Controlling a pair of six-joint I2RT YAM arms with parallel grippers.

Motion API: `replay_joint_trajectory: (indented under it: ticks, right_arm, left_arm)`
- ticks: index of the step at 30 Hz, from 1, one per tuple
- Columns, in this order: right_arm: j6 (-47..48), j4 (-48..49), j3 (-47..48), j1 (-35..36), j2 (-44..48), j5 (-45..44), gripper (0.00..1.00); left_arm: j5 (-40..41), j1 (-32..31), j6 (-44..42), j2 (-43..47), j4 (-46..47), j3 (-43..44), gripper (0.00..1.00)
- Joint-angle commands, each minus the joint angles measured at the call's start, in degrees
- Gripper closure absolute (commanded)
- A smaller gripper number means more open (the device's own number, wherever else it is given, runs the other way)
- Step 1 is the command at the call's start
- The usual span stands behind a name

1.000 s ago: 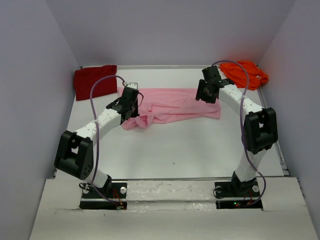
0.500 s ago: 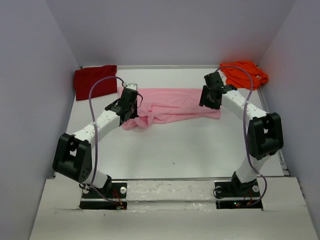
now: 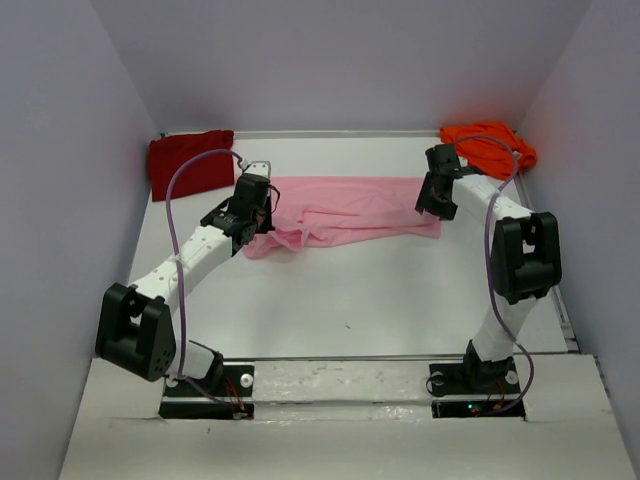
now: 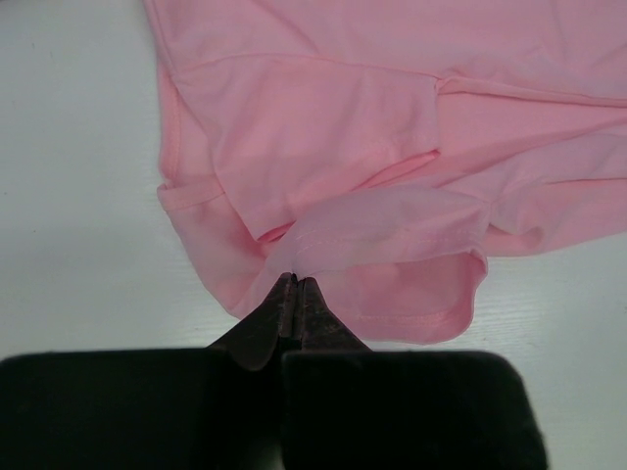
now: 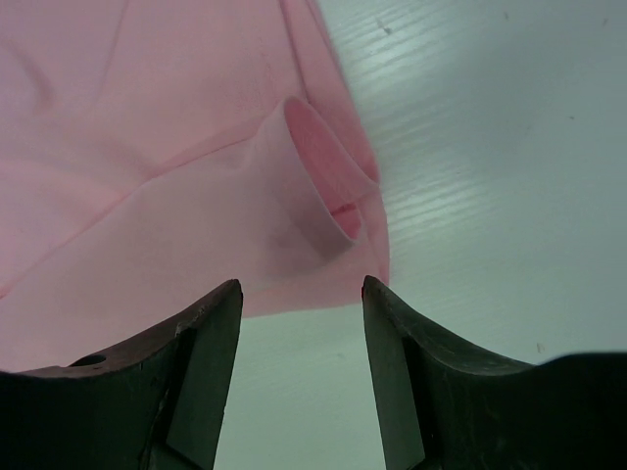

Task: Fold and stack the t-shirts
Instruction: Fold the tshirt

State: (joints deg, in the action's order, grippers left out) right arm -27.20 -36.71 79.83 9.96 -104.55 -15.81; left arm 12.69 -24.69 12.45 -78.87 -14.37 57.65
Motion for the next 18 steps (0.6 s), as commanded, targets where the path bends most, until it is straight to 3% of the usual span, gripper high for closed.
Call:
replay_joint_trajectory:
  ticks: [1,8,18]
  right_arm:
    - [-0.04,1.11,4.09,0.06,-3.99,0.26,0.42]
    - [1.01,1.73,9.11,0.06,-8.91,0.43,0.43]
    - [2.15,1.29,8.76,-0.46,-4.35,-1.41,0.42]
  left_arm:
    - [0.23,-0.27,-0.93,1.88,1.01,-0.34,1.0]
    - [0.06,-0.27,-1.11,1.7,1.1,-0.34,1.0]
    - [-0.12,-0.19,-1.02,1.88,1.19,-0.34,1.0]
